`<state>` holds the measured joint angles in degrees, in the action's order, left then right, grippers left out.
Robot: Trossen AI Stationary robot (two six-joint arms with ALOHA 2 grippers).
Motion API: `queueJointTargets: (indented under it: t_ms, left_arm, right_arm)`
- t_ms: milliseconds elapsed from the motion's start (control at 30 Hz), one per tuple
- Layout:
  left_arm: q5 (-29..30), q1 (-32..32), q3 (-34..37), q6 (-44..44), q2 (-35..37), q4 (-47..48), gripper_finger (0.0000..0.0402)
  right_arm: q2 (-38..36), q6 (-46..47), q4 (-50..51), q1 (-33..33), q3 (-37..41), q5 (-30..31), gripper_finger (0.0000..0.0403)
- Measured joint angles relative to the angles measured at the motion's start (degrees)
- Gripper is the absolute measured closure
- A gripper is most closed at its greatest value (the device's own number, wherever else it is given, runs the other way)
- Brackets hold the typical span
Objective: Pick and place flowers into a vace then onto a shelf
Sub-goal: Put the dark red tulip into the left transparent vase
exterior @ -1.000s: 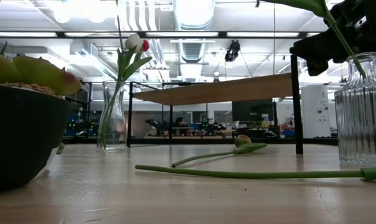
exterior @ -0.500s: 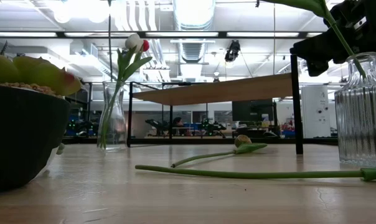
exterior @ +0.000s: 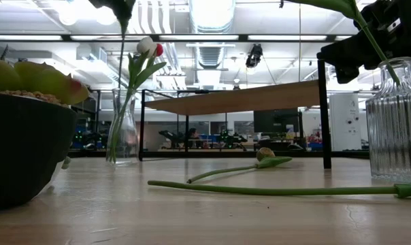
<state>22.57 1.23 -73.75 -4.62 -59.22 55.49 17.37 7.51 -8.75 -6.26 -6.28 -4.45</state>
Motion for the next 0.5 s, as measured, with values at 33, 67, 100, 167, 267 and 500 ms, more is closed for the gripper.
queueJointTargets:
  t_ms: [33,67,100,167,267,500]
  left_arm:
    - [0.0,0.0,1.0,0.0,0.0,0.0,0.0401]
    - [0.0,0.0,2.0,-0.2,0.0,-0.2,0.0401]
    - [0.0,0.0,3.2,-0.5,0.1,-0.4,0.0401]
    - [0.0,0.0,5.5,-1.0,0.0,-1.7,0.0401]
    - [0.0,0.0,8.8,-1.0,0.0,-4.5,0.0401]
    - [0.3,0.0,14.6,-0.9,0.1,-9.0,0.0401]
  right_arm:
    - [0.0,0.0,0.0,0.0,0.0,0.0,0.0331]
    - [0.0,0.0,0.0,0.0,0.0,0.0,0.0332]
    - [0.0,0.0,0.0,0.0,0.0,0.0,0.0334]
    - [0.0,0.0,0.0,0.0,0.0,0.0,0.0337]
    - [0.0,0.0,0.0,0.0,0.0,0.0,0.0339]
    - [0.0,0.0,0.0,0.0,0.0,0.0,0.0337]
